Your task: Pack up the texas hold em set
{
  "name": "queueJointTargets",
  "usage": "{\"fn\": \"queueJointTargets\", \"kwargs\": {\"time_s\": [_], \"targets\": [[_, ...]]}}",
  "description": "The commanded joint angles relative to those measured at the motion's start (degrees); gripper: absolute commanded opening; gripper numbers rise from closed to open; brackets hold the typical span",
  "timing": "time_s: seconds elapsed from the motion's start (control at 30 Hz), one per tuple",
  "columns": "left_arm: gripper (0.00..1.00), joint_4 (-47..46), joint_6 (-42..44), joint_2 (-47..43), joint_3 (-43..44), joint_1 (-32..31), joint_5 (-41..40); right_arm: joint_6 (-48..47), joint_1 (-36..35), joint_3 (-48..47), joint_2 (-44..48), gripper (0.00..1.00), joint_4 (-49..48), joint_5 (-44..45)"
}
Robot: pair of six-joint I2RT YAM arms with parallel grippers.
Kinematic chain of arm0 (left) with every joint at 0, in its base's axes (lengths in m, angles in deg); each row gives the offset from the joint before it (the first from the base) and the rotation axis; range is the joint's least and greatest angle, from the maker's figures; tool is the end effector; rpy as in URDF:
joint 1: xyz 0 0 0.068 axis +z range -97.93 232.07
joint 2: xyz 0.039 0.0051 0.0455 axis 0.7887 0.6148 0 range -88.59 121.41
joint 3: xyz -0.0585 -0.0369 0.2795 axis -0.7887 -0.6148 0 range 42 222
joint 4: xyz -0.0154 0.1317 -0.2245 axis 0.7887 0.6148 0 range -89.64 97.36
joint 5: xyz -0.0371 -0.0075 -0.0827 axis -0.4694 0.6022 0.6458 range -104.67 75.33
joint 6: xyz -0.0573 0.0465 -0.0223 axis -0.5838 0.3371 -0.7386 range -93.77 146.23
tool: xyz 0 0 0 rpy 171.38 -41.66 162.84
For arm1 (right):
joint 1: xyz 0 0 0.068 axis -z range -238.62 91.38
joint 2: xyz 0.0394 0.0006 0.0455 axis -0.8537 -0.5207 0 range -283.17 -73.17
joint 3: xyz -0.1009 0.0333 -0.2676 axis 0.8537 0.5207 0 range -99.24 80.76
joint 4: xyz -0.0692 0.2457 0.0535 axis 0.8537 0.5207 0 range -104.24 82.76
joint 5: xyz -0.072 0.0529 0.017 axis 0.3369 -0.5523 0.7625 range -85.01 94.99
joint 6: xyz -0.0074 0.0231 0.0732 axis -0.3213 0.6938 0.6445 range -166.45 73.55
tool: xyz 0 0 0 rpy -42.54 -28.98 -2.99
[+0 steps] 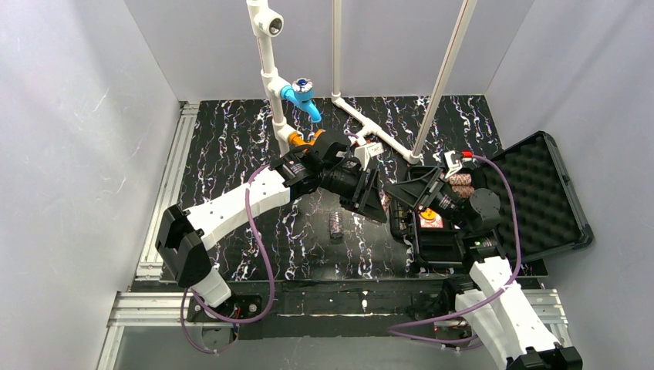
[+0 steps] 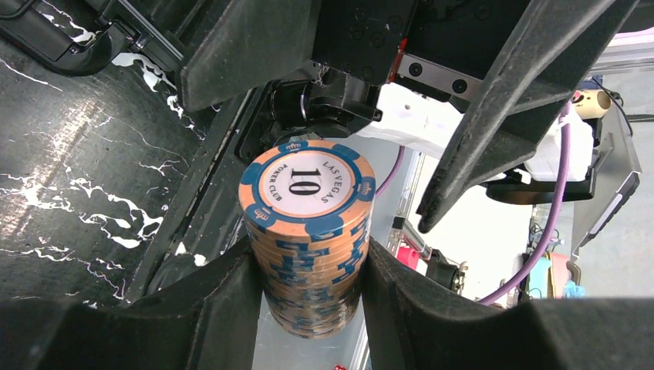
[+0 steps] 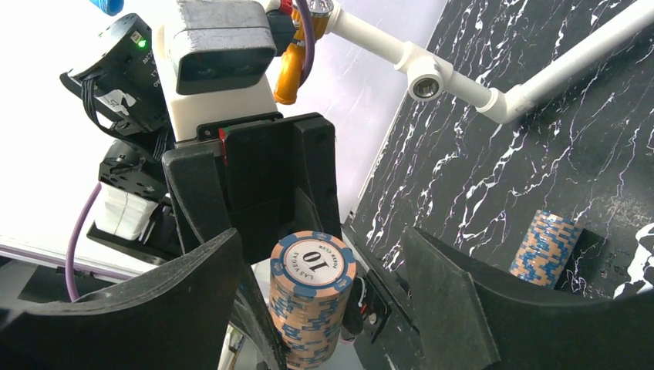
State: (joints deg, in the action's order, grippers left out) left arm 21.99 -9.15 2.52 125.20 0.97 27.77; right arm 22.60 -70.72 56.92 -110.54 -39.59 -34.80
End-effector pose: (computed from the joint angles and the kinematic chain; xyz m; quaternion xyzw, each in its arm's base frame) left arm 0.2056 -0.3251 0.3585 0.2906 0.7729 -0.5493 0.1278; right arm 0.1585 0.0770 0.3098 0.0505 0.6471 0.6377 0.4147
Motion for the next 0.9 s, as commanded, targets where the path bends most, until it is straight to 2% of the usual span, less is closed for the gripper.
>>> {"fn": "queueJointTargets", "kwargs": {"time_s": [0.0, 0.23, 0.6, 0.87], "targets": [[0.0, -6.79, 6.37, -6.9, 3.93, 0.17, 1.6, 0.39, -0.6, -0.16, 1.58, 0.82, -1.61, -0.27], [0.0, -7.64, 6.68, -6.77, 2.74, 0.37, 1.3, 1.29, -1.04, 0.48, 1.48, 0.75, -2.86, -0.38], [0.0, -10.5, 6.57, -7.42, 0.25, 0.73, 1.23, -1.55, -3.61, 1.6, 1.02, 0.73, -0.05, -1.28], [0.0, -11.25, 6.55, -6.98, -0.96, 0.77, 1.05, -3.21, -6.27, 1.51, -0.12, 0.61, 0.54, 0.21]]}}
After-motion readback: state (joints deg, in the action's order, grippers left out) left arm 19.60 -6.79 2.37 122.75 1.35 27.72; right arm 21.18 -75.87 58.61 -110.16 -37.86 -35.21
